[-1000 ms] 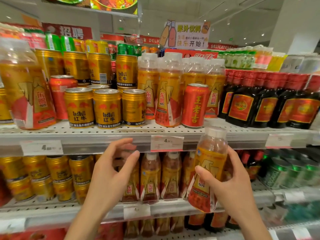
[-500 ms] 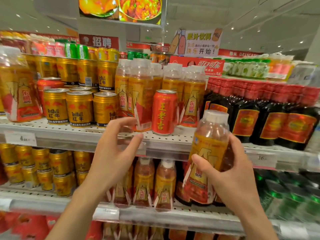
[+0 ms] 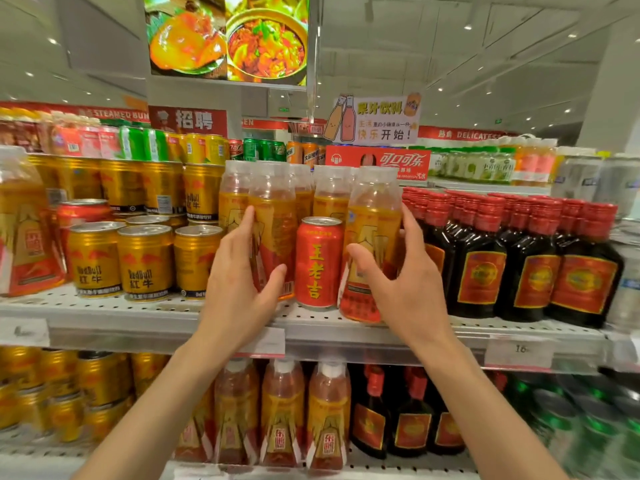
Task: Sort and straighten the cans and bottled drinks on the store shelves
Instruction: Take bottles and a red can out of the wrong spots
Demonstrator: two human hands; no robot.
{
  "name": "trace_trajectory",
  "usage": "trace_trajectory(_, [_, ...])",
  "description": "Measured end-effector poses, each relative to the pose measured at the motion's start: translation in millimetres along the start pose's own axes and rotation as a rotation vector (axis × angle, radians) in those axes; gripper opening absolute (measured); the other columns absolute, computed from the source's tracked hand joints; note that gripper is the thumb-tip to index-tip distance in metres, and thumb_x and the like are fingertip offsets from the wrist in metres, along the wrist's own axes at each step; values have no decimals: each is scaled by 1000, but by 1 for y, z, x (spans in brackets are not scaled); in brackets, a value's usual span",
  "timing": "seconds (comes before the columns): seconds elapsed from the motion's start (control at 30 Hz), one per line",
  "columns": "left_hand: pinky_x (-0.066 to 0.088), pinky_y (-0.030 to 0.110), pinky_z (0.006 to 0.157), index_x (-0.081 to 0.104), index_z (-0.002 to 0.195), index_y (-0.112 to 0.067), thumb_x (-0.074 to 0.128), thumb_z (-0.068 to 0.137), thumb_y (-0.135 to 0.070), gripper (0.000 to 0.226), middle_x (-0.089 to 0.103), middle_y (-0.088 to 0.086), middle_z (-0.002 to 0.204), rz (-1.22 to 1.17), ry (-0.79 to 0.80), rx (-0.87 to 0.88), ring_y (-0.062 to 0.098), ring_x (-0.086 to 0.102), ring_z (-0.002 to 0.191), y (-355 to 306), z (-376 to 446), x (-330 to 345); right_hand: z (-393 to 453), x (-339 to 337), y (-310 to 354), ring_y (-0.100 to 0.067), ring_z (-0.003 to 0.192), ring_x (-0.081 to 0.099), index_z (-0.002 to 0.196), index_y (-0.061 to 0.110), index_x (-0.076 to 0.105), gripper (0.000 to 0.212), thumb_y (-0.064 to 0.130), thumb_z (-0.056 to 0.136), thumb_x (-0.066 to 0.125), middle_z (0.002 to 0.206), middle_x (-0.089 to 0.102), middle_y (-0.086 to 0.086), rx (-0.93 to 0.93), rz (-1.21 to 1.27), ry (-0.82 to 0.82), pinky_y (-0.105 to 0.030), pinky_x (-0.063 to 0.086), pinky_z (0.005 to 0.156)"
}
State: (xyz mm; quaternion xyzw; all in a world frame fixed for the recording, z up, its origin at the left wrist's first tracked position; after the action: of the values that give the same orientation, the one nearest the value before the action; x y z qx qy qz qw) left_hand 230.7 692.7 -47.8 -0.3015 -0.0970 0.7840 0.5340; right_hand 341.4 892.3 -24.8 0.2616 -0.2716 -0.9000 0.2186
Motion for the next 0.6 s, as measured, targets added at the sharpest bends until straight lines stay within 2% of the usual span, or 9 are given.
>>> trace_trajectory(0.1, [52,50,99,10,160,-33,71,91,-29,93,37,-15,143,-45,10,17,11,42,135,8,0,3,-11,6,-3,-12,124,47,161,29,10,92,71,90,50,135,49,6,-36,-199,-86,-34,45,104])
trace_trajectory(0.2, [55,50,93,11,160,-35,71,91,-29,91,34,-21,138,-73,9,30,16,51,126,12,2,3,-12,9,-4,-15,115,49,162,19,13,94,69,91,49,127,48,2,-80,-293,-140,-29,46,93])
trace_trajectory(0.33, [56,49,89,11,160,-36,69,92,-29,89,36,-19,138,-81,17,34,21,56,116,14,1,5,-3,15,-10,-24,135,49,162,16,9,87,61,97,46,150,48,-7,-37,-351,-95,-37,44,105])
trace_trajectory(0.47, [56,50,89,9,159,-40,68,93,-30,89,38,-15,145,-80,30,27,34,59,110,16,0,4,-6,18,-13,-24,140,44,161,11,10,85,54,99,49,153,45,-10,-43,-353,-102,-39,42,111])
trace_trajectory(0.53, [57,37,82,9,159,-40,67,93,-30,88,35,-21,143,-85,34,23,34,60,104,18,0,4,-8,14,-12,-24,141,41,158,6,24,79,47,98,55,152,43,-13,-102,-358,-195,-37,40,113])
trace_trajectory(0.6, [52,20,69,11,159,-39,67,93,-29,87,33,-25,139,-86,33,25,24,59,93,18,0,5,-11,10,-5,-25,128,49,149,2,41,66,36,97,62,138,49,-16,-222,-349,-325,-31,43,107])
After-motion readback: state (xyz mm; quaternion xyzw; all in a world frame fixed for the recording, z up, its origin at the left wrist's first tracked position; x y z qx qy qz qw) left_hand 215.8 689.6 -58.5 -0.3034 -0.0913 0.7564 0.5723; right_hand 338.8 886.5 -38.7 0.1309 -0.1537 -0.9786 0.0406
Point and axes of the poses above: each hand's wrist, its own z-axis towards the middle knuckle, its own x-axis out of the palm, y = z × x, the point moved 3 cm from there along z, towards the middle knuckle
